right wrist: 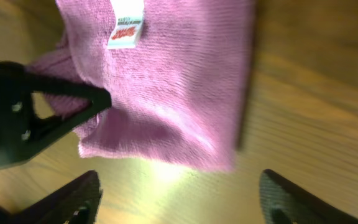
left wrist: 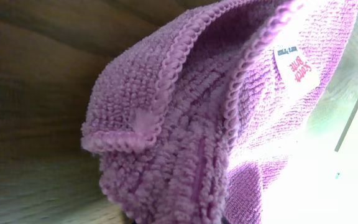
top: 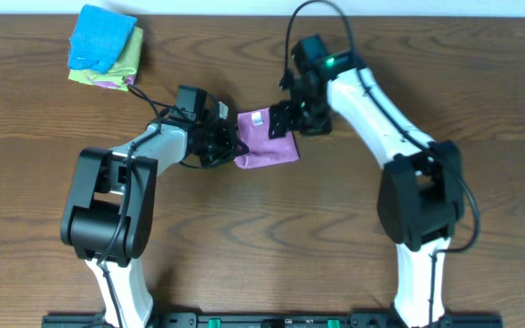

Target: Fold the cloth

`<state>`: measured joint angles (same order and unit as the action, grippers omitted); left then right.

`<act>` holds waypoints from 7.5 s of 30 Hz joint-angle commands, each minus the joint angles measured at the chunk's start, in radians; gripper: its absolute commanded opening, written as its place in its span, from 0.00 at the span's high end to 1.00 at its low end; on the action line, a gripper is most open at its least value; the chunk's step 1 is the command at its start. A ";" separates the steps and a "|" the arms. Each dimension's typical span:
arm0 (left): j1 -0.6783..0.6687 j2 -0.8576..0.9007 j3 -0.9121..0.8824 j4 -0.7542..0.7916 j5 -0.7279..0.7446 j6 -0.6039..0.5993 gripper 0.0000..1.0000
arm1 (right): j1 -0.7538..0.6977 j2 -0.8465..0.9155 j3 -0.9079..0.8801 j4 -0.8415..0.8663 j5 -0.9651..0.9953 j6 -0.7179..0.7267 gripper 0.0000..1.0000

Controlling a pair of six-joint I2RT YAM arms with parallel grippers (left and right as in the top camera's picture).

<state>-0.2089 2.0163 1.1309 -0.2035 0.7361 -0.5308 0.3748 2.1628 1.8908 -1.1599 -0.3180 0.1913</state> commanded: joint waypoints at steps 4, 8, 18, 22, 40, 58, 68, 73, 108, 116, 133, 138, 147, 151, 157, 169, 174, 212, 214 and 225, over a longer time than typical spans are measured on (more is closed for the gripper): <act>0.055 0.003 0.077 0.001 0.054 -0.001 0.94 | -0.055 -0.116 0.094 -0.076 0.065 -0.076 0.08; 0.105 -0.053 0.201 -0.010 0.063 -0.001 0.94 | -0.099 -0.134 0.095 -0.130 0.086 -0.103 0.05; 0.323 -0.135 0.632 -0.183 -0.050 -0.058 0.94 | -0.147 -0.134 0.095 -0.196 0.086 -0.138 0.04; 0.422 -0.135 0.667 -0.122 -0.123 -0.203 0.94 | -0.147 -0.134 0.095 -0.200 0.086 -0.138 0.04; 0.582 0.038 0.667 0.211 -0.096 -0.429 0.94 | -0.144 -0.134 0.095 -0.218 0.082 -0.105 0.04; 0.575 0.190 0.667 0.157 0.016 -0.441 0.94 | -0.132 -0.134 0.095 -0.227 0.082 -0.079 0.03; 0.588 0.190 0.667 0.095 0.027 -0.434 0.05 | -0.131 -0.134 0.095 -0.228 0.082 -0.079 0.02; 0.599 0.190 0.667 0.078 0.071 -0.433 0.05 | -0.127 -0.134 0.095 -0.228 0.082 -0.079 0.02; 0.710 -0.237 0.667 -0.702 -0.188 0.274 0.05 | -0.155 -0.163 0.099 -0.258 0.143 -0.143 0.01; 0.695 -0.645 0.667 -0.886 -0.223 0.377 0.05 | -0.218 -0.379 0.100 -0.311 0.219 -0.264 0.01; 0.409 -1.283 0.396 -1.129 -0.428 0.475 0.05 | -0.247 -1.081 -0.316 -0.237 0.268 -0.268 0.01; 0.409 -1.384 0.345 -1.123 -0.422 0.420 0.05 | -0.247 -1.216 -0.460 -0.162 0.266 -0.267 0.01; 0.409 -1.415 0.344 -1.245 -0.429 0.348 0.05 | -0.247 -1.244 -0.462 -0.200 0.265 -0.267 0.01; 0.409 -1.415 0.344 -1.288 -0.429 0.348 0.05 | -0.247 -1.244 -0.462 -0.202 0.265 -0.267 0.01; 0.409 -1.415 0.344 -1.296 -0.430 0.348 0.05 | -0.247 -1.244 -0.462 -0.202 0.265 -0.267 0.01; 0.365 -1.442 0.243 -1.109 -0.596 0.469 0.05 | -0.247 -1.244 -0.462 -0.202 0.265 -0.267 0.01; 0.283 -1.598 -0.062 -0.795 -0.597 0.605 0.05 | -0.247 -1.244 -0.462 -0.202 0.265 -0.267 0.01; 0.227 -2.013 -1.029 -0.131 -0.484 0.602 0.05 | -0.247 -1.244 -0.462 -0.202 0.265 -0.267 0.01; 0.227 -2.013 -1.029 -0.131 -0.484 0.602 0.05 | -0.247 -1.244 -0.462 -0.202 0.265 -0.267 0.01; 0.228 -2.012 -1.029 -0.131 -0.484 0.602 0.05 | -0.247 -1.244 -0.462 -0.202 0.265 -0.267 0.01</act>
<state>0.0223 0.0128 0.1257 -0.3347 0.2409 0.0677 0.1349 0.9207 1.4254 -1.3636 -0.0547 -0.0635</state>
